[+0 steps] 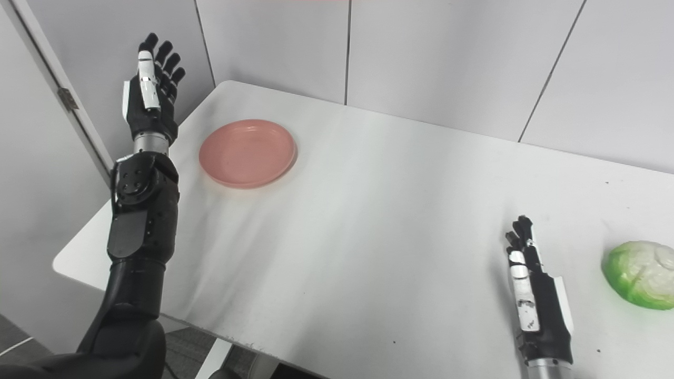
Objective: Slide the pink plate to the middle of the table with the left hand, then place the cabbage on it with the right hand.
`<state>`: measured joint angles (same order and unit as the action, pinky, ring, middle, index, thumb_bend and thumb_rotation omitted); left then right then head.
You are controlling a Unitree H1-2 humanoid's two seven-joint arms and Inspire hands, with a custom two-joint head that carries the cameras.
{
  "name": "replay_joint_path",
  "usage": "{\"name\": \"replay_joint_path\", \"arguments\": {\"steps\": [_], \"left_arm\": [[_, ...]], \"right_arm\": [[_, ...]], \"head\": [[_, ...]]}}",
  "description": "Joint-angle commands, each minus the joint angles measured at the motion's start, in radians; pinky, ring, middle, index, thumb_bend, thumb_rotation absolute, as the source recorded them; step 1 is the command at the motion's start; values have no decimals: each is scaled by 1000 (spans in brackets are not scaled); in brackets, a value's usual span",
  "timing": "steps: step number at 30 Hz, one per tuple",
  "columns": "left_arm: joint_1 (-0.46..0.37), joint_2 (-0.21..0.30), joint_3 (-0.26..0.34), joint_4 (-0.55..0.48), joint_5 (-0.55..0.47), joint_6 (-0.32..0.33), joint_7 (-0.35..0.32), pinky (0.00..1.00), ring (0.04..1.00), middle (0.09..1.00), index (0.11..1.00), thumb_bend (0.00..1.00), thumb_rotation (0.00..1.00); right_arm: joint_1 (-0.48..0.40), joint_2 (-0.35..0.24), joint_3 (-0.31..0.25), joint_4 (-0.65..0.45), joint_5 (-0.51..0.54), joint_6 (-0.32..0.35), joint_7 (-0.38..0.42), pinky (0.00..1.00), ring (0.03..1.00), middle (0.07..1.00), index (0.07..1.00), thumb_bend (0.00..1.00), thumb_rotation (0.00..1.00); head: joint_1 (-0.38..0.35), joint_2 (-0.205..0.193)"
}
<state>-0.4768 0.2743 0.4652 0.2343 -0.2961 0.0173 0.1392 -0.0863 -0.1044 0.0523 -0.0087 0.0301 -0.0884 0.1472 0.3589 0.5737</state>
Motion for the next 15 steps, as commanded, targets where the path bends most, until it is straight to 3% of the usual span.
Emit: {"name": "replay_joint_path", "arguments": {"steps": [1,15], "left_arm": [[-22,36,4,-4,-10,-43,-20,933,927,935,933,432,1000],[26,52,-1,88,-31,-42,-25,925,910,916,917,437,1000]], "right_arm": [[19,-5,-5,-1,4,13,0,1000,982,993,1000,218,1000],[20,-1,-5,-14,1,28,-4,1000,980,992,1000,216,1000]], "head": [[2,2],[-3,11]]}}
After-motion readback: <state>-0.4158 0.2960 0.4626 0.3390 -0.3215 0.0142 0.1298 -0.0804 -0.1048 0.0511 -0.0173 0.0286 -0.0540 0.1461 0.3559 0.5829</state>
